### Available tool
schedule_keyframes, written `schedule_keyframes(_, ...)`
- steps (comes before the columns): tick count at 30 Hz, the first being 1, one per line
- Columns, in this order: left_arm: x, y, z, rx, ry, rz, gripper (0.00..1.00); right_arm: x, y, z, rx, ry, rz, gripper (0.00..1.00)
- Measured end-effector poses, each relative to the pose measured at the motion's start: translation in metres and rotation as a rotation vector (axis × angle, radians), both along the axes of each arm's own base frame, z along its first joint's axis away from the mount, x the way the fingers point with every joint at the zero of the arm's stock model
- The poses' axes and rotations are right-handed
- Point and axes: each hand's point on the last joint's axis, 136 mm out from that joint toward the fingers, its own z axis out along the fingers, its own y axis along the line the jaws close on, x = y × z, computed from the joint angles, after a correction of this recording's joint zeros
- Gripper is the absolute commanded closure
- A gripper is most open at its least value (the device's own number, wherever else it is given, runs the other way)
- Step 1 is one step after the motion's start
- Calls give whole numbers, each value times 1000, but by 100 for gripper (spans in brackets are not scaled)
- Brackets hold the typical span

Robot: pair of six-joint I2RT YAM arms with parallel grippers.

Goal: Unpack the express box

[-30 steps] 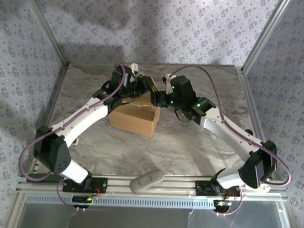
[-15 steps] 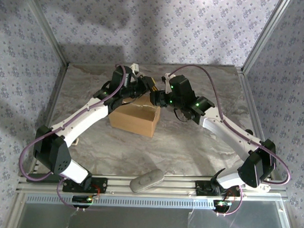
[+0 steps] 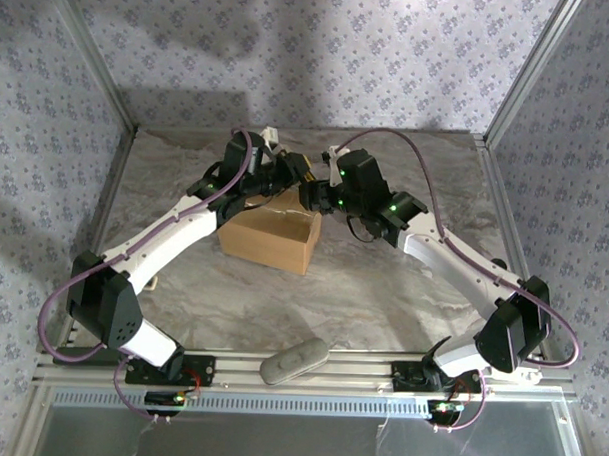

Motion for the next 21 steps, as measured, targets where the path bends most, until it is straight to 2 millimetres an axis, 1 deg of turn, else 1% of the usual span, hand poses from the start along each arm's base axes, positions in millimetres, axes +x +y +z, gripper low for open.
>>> schedule_keyframes(3, 0, 0, 0, 1, 1, 0, 100, -1, 1, 0, -2, -1, 2, 44)
schedule_keyframes(6, 0, 0, 0, 0, 1, 0, 100, -1, 2, 0, -6, -5, 5, 50)
schedule_keyframes(8, -1, -1, -1, 2, 1, -2, 100, -2, 3, 0, -10, -8, 11, 51)
schedule_keyframes(11, -1, -1, 0, 1, 1, -2, 100, -2, 3, 0, -10, -8, 9, 45)
schedule_keyframes(14, -1, -1, 0, 1, 0, -4, 100, -1, 2, 0, -14, -10, 4, 43)
schedule_keyframes(17, -1, -1, 1, 0, -1, -3, 100, -1, 1, -1, -16, -10, 1, 43)
schedule_keyframes(21, -2, 0, 2, 1, -4, 0, 100, -2, 2, 0, -16, -11, 4, 47)
